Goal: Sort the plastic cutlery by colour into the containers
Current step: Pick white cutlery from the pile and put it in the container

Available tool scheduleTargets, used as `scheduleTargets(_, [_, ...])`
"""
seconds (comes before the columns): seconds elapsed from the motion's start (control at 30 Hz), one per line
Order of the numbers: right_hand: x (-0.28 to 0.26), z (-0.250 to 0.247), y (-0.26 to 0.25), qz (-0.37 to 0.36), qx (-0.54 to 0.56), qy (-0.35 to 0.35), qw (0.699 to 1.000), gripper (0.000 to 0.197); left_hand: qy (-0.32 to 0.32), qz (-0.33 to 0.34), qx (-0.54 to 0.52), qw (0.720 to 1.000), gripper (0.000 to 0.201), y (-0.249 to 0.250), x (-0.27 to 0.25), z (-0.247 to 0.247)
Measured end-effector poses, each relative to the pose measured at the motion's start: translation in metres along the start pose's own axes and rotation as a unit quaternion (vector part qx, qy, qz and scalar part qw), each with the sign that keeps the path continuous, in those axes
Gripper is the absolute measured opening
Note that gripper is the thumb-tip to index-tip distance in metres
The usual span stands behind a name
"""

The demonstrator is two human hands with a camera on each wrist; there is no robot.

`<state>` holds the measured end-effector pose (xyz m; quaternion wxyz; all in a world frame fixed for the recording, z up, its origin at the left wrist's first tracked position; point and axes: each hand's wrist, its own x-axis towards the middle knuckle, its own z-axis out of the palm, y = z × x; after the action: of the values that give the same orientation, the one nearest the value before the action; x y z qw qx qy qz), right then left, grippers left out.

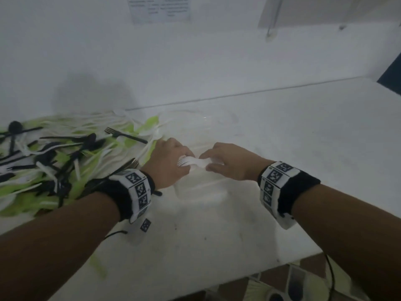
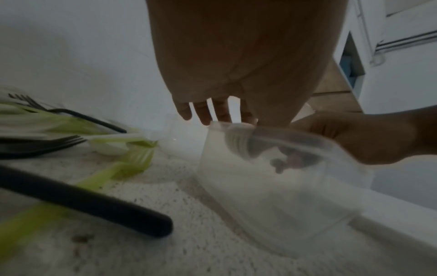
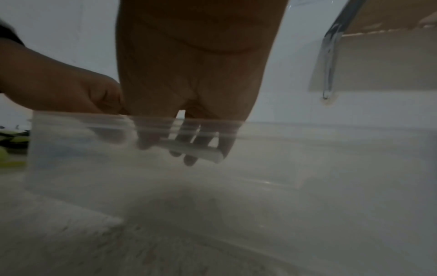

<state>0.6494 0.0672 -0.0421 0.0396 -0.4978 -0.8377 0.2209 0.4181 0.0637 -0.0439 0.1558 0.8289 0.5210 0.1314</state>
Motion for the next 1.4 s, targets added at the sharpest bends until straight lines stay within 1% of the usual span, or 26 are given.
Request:
scheduleTargets(0.03, [0.003,0.001,0.005,0.002,0.005,-0.007,1.0,0.036,-0.007,-0.019,0.009,1.0,0.06,0.001,0.001,0.004])
scheduleTargets(0.07, [0.005,0.001,0.008,0.004,0.011,-0.013,1.0,0.033,-0.018,-0.039,0.014,0.999,0.056,0.002,0.002,0.005])
scheduleTargets(0.13, [0.011,0.0,0.01,0.009,0.003,-0.03,1.0,0.028,-0.045,-0.066,0.025,0.997,0.036,0.006,0.006,0.007])
scheduleTargets(0.17, [0.014,0.0,0.009,0.011,-0.011,-0.036,0.999,0.028,-0.059,-0.069,0.034,0.995,0.03,0.007,0.008,0.007])
scheduleTargets(0.2, [0.017,0.0,0.008,0.015,-0.029,-0.036,0.999,0.028,-0.071,-0.069,0.047,0.994,0.031,0.007,0.011,0.008])
scheduleTargets(0.27, [0.023,0.002,0.007,0.018,-0.065,-0.027,0.997,0.028,-0.082,-0.062,0.067,0.992,0.038,0.006,0.015,0.009])
scheduleTargets(0.33, [0.029,0.005,0.006,0.013,-0.108,-0.028,0.994,0.026,-0.069,-0.056,0.069,0.994,0.046,0.003,0.016,0.009])
scheduleTargets(0.37, [0.03,0.007,0.006,0.005,-0.126,-0.029,0.992,0.025,-0.057,-0.052,0.065,0.995,0.047,0.001,0.016,0.01])
scheduleTargets(0.4, [0.031,0.008,0.006,-0.007,-0.137,-0.024,0.99,0.025,-0.044,-0.048,0.059,0.996,0.043,-0.001,0.015,0.01])
scheduleTargets(0.5, [0.03,0.01,0.011,-0.028,-0.142,0.005,0.989,0.025,-0.003,-0.048,0.027,0.998,0.026,-0.004,0.016,0.012])
scheduleTargets(0.63, [0.031,0.013,0.01,-0.037,-0.17,0.044,0.984,0.023,0.025,-0.061,0.006,0.998,0.018,-0.006,0.025,0.015])
scheduleTargets(0.77, [0.032,0.012,0.009,-0.033,-0.168,0.057,0.984,0.022,0.035,-0.071,0.006,0.997,0.016,-0.008,0.028,0.021])
scheduleTargets(0.9, [0.031,0.011,0.009,-0.025,-0.147,0.067,0.987,0.019,0.029,-0.08,0.013,0.996,0.017,-0.007,0.028,0.02])
scheduleTargets(1.03, [0.03,0.01,0.009,-0.009,-0.118,0.063,0.991,0.019,0.02,-0.086,-0.023,0.996,0.022,-0.008,0.026,0.016])
scheduleTargets(1.2, [0.031,0.011,0.007,0.011,-0.119,0.065,0.991,0.021,-0.01,-0.106,-0.067,0.992,0.018,-0.013,0.026,0.002])
scheduleTargets(1.27, [0.032,0.012,0.005,0.022,-0.123,0.07,0.99,0.02,-0.005,-0.112,-0.082,0.99,0.017,-0.012,0.026,0.002])
scheduleTargets(1.33, [0.032,0.013,0.005,0.027,-0.126,0.073,0.989,0.021,0.016,-0.107,-0.083,0.991,0.017,-0.011,0.024,0.005])
scheduleTargets(1.4, [0.031,0.011,0.006,0.031,-0.119,0.064,0.99,0.026,0.02,-0.107,-0.098,0.989,0.017,-0.009,0.021,0.004])
